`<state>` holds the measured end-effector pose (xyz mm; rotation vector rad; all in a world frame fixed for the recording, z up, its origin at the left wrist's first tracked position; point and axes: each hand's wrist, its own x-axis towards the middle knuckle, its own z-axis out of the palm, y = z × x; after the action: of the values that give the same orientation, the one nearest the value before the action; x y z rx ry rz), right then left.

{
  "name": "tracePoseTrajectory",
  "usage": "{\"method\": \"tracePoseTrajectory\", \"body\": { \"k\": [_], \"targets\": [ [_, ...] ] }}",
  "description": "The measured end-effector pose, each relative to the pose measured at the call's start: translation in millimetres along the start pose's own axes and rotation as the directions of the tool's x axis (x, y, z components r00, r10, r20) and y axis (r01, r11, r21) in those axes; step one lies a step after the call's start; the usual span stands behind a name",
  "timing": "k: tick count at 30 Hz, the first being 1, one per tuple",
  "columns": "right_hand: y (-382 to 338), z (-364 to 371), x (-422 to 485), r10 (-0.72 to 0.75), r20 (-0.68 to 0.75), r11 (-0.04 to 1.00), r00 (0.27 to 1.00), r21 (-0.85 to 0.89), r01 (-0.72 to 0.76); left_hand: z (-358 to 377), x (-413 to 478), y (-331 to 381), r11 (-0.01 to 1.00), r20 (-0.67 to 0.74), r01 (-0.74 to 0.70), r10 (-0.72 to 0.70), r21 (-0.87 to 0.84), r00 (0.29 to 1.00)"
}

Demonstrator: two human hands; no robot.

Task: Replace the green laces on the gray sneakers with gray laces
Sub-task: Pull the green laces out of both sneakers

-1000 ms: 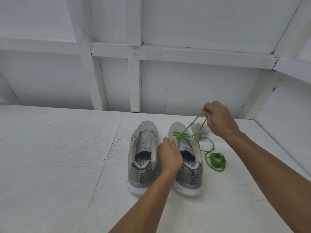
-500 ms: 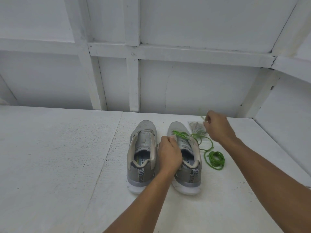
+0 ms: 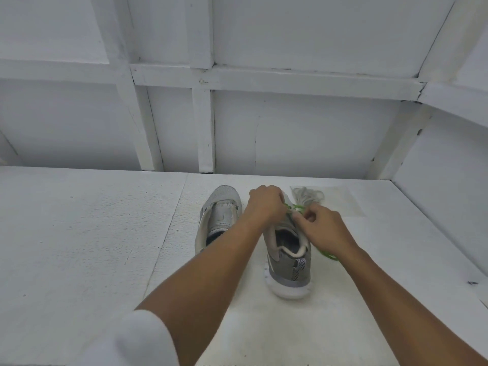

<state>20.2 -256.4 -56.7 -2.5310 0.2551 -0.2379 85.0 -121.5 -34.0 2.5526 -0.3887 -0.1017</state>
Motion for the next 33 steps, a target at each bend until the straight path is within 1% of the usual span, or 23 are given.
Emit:
{"method": "tracePoseTrajectory", "body": {
  "k": [3, 7, 10, 14, 16, 18, 20, 21, 23, 24, 26, 27, 29, 33],
  "targets": [
    [3.3, 9.7, -4.1, -0.014, -0.040, 1.000, 0.999, 0.027, 0.015, 1.1, 7.4, -3.9, 0.992, 0.053, -0.051, 0.045, 0.117, 0.998],
    [2.7, 18.1, -8.9, 0.011, -0.105, 0.995, 0.994, 0.102, 0.000, 1.9, 10.6, -3.6, 0.964, 0.071, -0.161, 0.150, 0.211, 0.986],
    [4.5, 21.0, -9.5, 0.033, -0.122, 0.992, 0.992, 0.128, -0.017, -0.5, 8.5, -1.5, 0.937, 0.082, -0.184, 0.167, 0.296, 0.983],
    [8.1, 25.3, -9.1, 0.063, -0.136, 0.987, 0.989, 0.157, -0.041, -28.5, 6.1, -4.5, 0.934, 0.021, -0.102, 0.101, 0.343, 0.995],
    [8.8, 27.0, -9.3, 0.067, -0.143, 0.985, 0.987, 0.170, -0.042, -42.0, 5.6, -11.0, 0.932, -0.029, -0.022, 0.035, 0.361, 0.999],
    [9.8, 28.1, -9.4, 0.060, -0.140, 0.982, 0.988, 0.185, -0.033, -44.1, 4.6, -16.6, 0.917, -0.023, 0.051, -0.046, 0.397, 0.999],
    [10.1, 28.3, -9.4, 0.057, -0.140, 0.981, 0.989, 0.192, -0.030, -38.1, 4.0, -17.8, 0.923, -0.008, 0.086, -0.090, 0.375, 0.996],
    [10.0, 28.5, -9.5, 0.058, -0.143, 0.981, 0.988, 0.190, -0.030, -34.4, 5.0, -16.3, 0.938, -0.019, 0.083, -0.081, 0.336, 0.997],
    [9.8, 29.5, -9.3, 0.064, -0.149, 0.982, 0.987, 0.185, -0.035, -25.9, 6.8, -9.9, 0.960, -0.038, 0.009, 0.002, 0.280, 0.999],
    [9.9, 29.7, -9.3, 0.064, -0.149, 0.982, 0.987, 0.184, -0.036, -19.8, 7.4, -5.7, 0.953, -0.007, -0.060, 0.065, 0.297, 0.998],
    [9.4, 29.9, -9.2, 0.063, -0.152, 0.982, 0.986, 0.185, -0.034, -4.8, 6.5, 0.9, 0.886, 0.091, -0.184, 0.160, 0.425, 0.983],
    [9.5, 29.9, -9.2, 0.064, -0.154, 0.982, 0.986, 0.186, -0.035, 2.6, 5.6, 2.6, 0.845, 0.117, -0.221, 0.188, 0.486, 0.975],
    [9.9, 30.6, -9.1, 0.068, -0.159, 0.981, 0.985, 0.188, -0.037, 12.8, 5.4, 1.9, 0.805, 0.106, -0.246, 0.225, 0.539, 0.969],
    [10.1, 31.2, -10.0, 0.067, -0.162, 0.977, 0.984, 0.210, -0.032, -2.8, 10.0, -1.8, 0.815, 0.019, -0.273, 0.307, 0.511, 0.952]
  ]
}}
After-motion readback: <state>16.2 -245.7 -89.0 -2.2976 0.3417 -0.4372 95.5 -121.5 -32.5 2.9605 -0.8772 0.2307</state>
